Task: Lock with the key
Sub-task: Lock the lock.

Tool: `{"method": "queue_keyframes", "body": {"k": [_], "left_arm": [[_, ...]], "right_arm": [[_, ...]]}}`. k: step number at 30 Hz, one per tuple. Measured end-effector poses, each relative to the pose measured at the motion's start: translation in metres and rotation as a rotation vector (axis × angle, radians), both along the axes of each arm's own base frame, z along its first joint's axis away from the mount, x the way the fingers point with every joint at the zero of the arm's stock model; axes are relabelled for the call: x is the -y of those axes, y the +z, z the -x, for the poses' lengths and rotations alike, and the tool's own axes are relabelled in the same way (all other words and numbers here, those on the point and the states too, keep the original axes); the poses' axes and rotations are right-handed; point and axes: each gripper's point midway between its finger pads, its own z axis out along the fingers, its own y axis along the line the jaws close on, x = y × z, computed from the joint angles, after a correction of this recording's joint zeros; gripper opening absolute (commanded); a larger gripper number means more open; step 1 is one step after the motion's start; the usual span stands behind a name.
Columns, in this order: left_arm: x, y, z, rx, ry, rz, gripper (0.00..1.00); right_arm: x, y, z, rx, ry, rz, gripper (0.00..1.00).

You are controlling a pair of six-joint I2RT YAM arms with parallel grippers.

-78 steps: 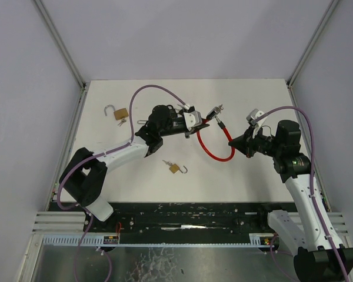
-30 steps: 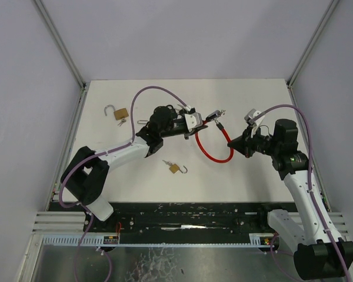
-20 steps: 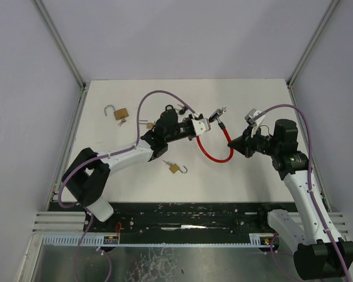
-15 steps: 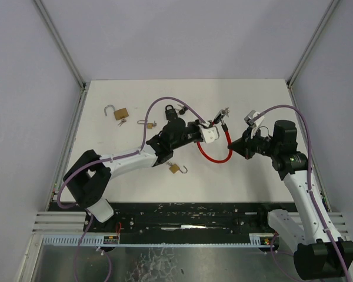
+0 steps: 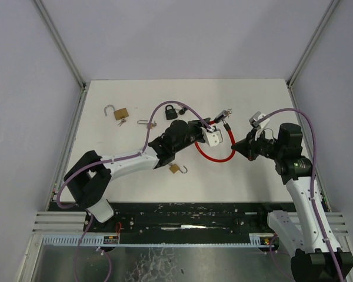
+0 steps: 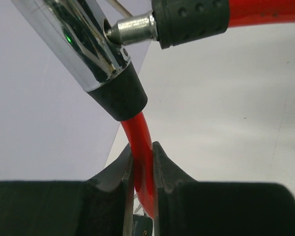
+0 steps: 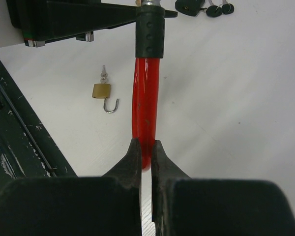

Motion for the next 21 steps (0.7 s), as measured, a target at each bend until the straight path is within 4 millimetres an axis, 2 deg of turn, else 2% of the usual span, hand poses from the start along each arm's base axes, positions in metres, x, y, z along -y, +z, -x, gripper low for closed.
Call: {"method": "queue_keyframes", "body": {"k": [15, 21], "left_arm": [[-0.005, 0.001, -0.005, 0.048, 0.036, -0.038, 0.0], [-0.001, -0.003, -0.003, 0.072, 0.026, -0.067, 0.0]], "right_arm": [[0.002, 0.011, 0.005, 0.044, 0.001, -0.015, 0.0], [0.005, 0.009, 0.002, 0.038, -0.019, -0.004, 0.0]]}}
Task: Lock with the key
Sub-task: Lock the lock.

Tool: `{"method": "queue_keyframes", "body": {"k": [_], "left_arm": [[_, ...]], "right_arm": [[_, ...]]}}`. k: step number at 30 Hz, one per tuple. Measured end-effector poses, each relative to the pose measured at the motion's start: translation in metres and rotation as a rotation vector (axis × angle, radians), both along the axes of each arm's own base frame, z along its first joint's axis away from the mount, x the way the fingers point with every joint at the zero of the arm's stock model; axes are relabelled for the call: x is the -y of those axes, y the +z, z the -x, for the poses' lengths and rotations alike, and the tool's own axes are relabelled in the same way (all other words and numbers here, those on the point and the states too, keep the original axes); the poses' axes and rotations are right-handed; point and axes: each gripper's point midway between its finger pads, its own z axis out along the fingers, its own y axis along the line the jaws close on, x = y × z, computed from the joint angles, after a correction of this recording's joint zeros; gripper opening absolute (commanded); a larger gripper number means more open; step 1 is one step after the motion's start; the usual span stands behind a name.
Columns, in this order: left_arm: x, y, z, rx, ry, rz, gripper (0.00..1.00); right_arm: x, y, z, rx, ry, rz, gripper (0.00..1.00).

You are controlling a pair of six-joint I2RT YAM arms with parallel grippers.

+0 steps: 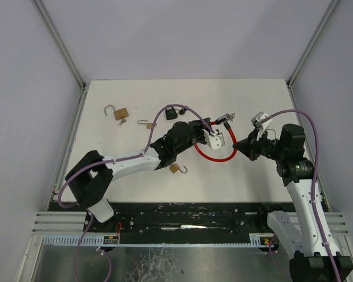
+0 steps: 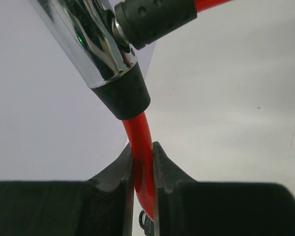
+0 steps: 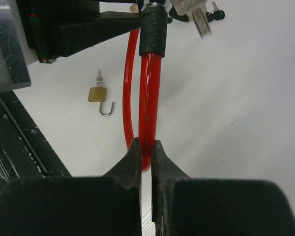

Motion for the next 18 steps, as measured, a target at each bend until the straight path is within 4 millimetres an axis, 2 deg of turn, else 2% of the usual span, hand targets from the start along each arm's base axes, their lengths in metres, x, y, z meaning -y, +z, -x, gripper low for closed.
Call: {"method": "queue_keyframes", "body": {"k": [11, 18], "left_arm": [[0.002, -0.005, -0.001, 0.09, 0.019, -0.092, 0.0], [0.003, -0.028, -0.009, 0.146, 0.054, -0.197, 0.0]], "right_arm": [[0.008, -0.022, -0.017, -0.038, -0.061, 0.03, 0.0], [0.012, -0.054, -0.027, -0.079, -0.087, 0.047, 0.0]]}}
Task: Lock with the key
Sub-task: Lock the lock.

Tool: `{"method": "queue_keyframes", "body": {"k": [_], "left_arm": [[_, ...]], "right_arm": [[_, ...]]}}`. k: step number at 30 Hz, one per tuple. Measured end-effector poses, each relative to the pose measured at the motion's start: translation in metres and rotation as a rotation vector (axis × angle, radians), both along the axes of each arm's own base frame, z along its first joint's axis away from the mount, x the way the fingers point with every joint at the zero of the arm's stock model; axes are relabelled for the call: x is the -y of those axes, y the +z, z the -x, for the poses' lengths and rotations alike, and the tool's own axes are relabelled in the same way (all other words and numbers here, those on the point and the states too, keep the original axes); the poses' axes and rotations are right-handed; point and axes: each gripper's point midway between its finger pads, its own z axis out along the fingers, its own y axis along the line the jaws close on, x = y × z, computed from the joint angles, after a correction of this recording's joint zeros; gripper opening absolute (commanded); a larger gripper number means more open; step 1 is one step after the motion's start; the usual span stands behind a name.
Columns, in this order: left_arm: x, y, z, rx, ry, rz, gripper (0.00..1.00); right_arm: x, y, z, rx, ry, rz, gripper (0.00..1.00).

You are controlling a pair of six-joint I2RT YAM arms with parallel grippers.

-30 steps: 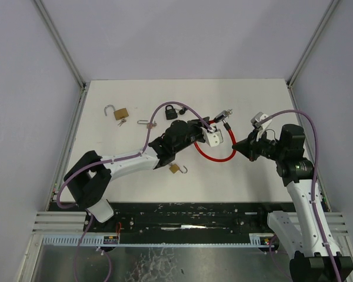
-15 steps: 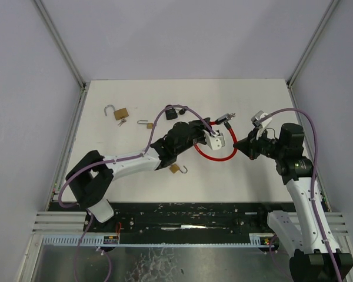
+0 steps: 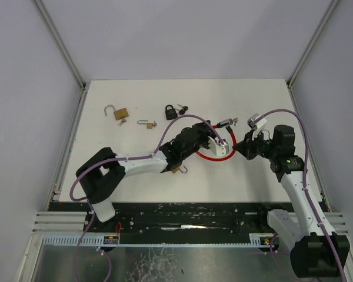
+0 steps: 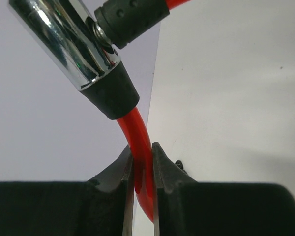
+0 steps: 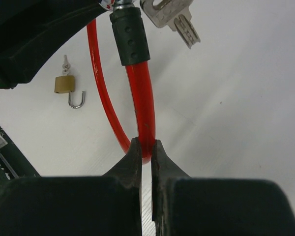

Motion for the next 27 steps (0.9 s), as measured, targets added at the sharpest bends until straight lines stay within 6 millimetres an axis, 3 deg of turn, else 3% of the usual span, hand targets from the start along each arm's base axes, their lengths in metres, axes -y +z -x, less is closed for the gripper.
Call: {"method": "queue_keyframes", "body": {"k": [11, 19, 27], "left_arm": [[-0.012, -0.017, -0.024, 0.137, 0.113, -0.136, 0.0], [-0.007, -0.029, -0.037, 0.168, 0.169, -0.206, 0.0], [-0.001, -0.015, -0.033, 0.179, 0.167, -0.158, 0.0]], "right_arm": [[-0.007, -0.019, -0.019, 0.015, 0.01, -0.052, 0.0], [-0.01, -0.041, -0.027, 0.038, 0.035, -0.061, 0.0], [-0.006, -0.039, -0.034, 0.151, 0.015, -0.031, 0.0]]}}
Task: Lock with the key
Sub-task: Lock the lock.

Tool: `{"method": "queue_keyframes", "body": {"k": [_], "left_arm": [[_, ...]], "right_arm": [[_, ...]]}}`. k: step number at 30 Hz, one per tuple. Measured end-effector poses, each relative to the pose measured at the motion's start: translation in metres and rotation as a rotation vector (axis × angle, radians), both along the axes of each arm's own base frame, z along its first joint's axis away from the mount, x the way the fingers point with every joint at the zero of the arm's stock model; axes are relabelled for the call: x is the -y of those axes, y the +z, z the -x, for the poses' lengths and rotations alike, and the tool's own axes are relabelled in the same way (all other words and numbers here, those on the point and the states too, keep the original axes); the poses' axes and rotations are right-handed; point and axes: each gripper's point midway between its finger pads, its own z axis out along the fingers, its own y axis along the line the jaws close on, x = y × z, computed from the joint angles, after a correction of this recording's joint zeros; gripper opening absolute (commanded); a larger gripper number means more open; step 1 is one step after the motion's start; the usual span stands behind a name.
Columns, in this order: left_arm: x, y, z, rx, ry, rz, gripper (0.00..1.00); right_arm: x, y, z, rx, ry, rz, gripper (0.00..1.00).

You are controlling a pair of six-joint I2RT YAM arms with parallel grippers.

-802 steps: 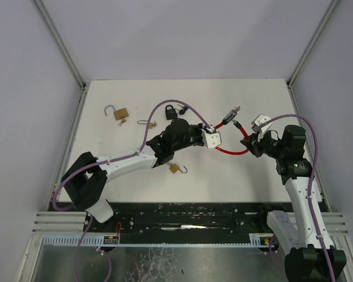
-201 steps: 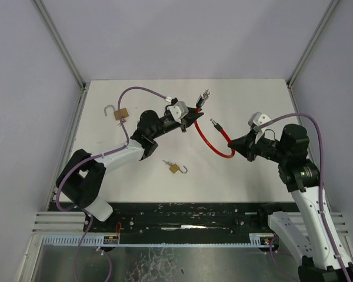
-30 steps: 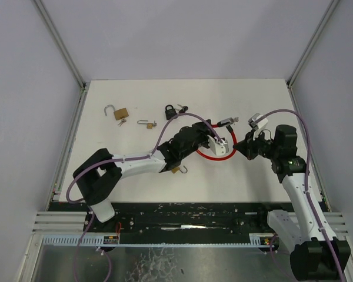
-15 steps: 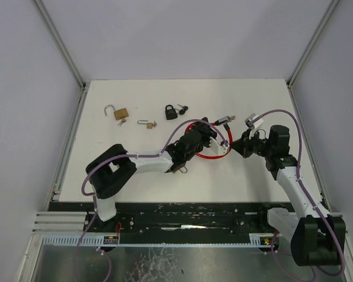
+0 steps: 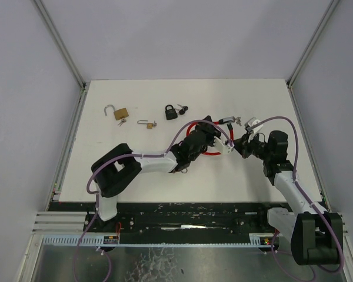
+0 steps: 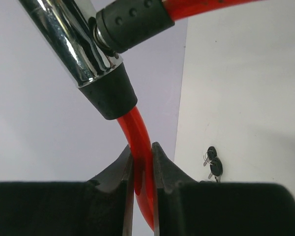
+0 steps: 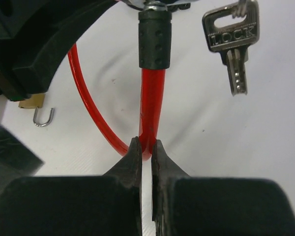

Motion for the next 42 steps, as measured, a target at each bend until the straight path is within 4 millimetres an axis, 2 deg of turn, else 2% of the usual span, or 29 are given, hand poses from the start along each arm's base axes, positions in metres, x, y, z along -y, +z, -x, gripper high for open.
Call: {"method": "queue_keyframes", "body": {"k": [11, 17, 23, 42], "left_arm": [[-0.002, 0.013, 0.009, 0.046, -0.03, 0.067, 0.0], [0.001, 0.012, 0.012, 0.044, -0.042, 0.067, 0.0], [0.007, 0.005, 0.018, 0.023, -0.063, 0.041, 0.0], [0.025, -0.023, 0.014, -0.102, -0.068, -0.081, 0.0]], "right_arm": [[0.008, 0.008, -0.02, 0.114, -0.031, 0.058, 0.0], [0.009, 0.002, -0.027, 0.16, -0.029, 0.085, 0.0], [0.01, -0.011, -0.023, 0.167, -0.025, 0.099, 0.0], [0.021, -0.036, -0.021, 0.129, -0.061, 0.162, 0.0]]}}
